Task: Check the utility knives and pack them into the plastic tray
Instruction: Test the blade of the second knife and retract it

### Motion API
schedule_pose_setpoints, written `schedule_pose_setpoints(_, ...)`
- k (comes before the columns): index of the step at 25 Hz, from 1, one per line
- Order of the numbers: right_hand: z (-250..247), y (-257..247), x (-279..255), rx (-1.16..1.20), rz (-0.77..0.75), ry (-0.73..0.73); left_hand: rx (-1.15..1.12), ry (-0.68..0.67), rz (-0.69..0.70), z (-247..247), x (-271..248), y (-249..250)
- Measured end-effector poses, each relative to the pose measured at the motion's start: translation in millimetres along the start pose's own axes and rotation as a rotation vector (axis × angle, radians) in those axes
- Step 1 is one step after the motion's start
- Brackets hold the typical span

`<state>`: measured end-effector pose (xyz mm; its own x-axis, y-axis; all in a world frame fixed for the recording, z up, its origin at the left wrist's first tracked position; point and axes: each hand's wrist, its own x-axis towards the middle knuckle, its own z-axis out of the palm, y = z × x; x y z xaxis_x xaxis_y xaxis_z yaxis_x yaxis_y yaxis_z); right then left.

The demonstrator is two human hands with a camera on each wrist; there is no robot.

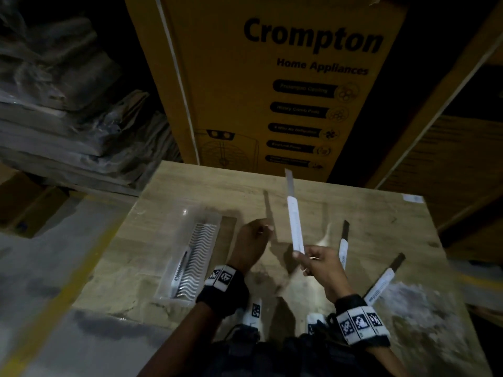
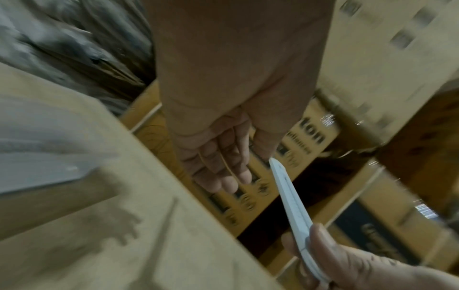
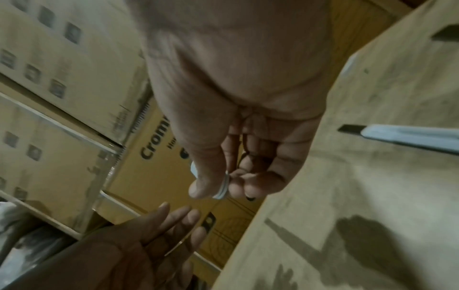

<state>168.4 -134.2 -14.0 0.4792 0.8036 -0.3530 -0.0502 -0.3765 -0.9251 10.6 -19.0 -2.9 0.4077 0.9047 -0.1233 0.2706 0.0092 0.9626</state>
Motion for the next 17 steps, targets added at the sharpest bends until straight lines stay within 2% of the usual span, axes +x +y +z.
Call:
schedule_pose_setpoints(4, 13, -37, -29, -0.032, -0.151, -0.002, -0.123, -0.025, 0.130, -23, -6, 60)
schedule_pose_setpoints(8, 33, -52, -52, -0.090, -0.258, 0.023, -0.149, 0.015, 0.298, -52, -19, 89)
schedule_pose_setpoints(12, 46, -56, -74, -0.098, -0.316, -0.015, -0.186, 0.008, 0.309, -72, -26, 90)
schedule_pose_setpoints(17, 49, -80, -81, 0.062, -0.349, -0.006, -0.195, 0.005, 0.366, -81, -26, 95)
